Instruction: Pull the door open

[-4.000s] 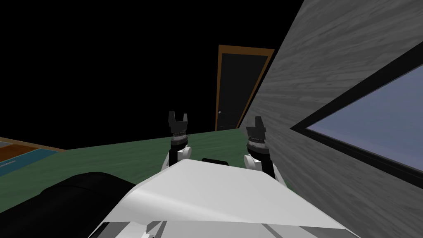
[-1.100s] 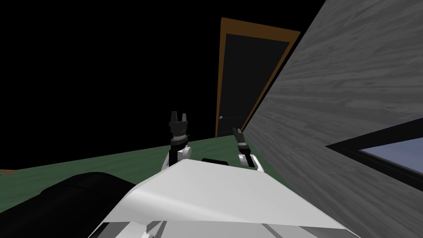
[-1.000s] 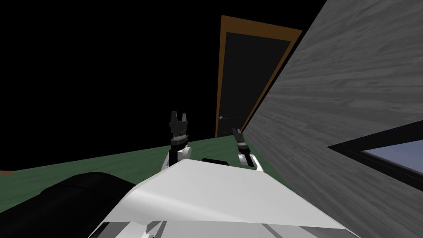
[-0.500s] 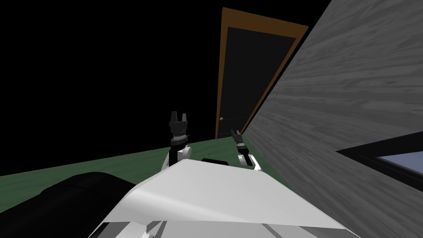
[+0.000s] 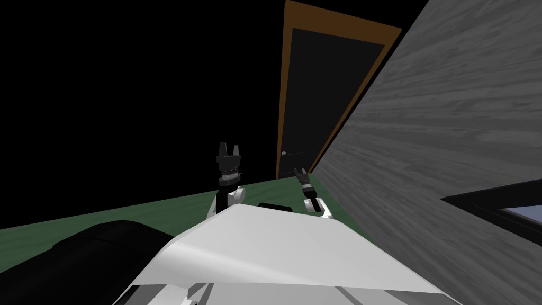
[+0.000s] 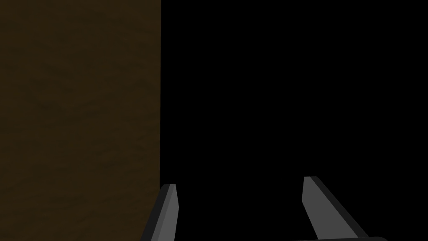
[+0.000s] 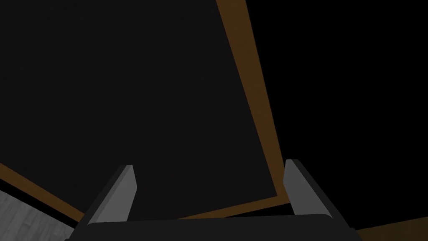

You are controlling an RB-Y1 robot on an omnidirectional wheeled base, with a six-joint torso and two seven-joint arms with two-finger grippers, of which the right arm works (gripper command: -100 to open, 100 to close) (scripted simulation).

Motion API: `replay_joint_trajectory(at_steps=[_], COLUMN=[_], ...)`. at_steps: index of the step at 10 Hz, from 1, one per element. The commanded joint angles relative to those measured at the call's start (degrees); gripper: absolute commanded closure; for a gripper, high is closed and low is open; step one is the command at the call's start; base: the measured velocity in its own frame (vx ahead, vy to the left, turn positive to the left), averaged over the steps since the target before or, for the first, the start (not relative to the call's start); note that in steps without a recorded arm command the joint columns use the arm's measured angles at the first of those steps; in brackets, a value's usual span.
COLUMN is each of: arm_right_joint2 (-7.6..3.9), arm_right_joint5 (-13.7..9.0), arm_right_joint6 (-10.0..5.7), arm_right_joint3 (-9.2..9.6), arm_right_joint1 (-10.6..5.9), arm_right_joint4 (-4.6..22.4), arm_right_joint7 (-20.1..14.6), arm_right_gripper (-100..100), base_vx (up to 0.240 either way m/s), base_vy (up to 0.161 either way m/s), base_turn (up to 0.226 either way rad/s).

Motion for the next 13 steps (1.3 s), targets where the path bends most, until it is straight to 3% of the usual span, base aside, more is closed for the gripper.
replay_joint_trajectory(at_steps=[1,12,13], arm_right_joint2=[0.06,0.90,1.09], arm_right_joint5=[0.72,5.09,5.74], arm_right_joint6=[-0.71,-4.05,-4.55], arm_right_joint3=[-0.31,-2.12,-2.39], arm_right_joint1=[-0.79,-6.17,-6.97], arm_right_joint4=[2.68,18.40,20.75], arm_right_joint7=[1.92,12.60,14.19], arm_right_gripper=[-100,-100,-100], base_vx=[0.105,0.099,0.124], base_vy=[0.027,0.010,0.014], base_turn=[-0.014,-0.011,-0.012])
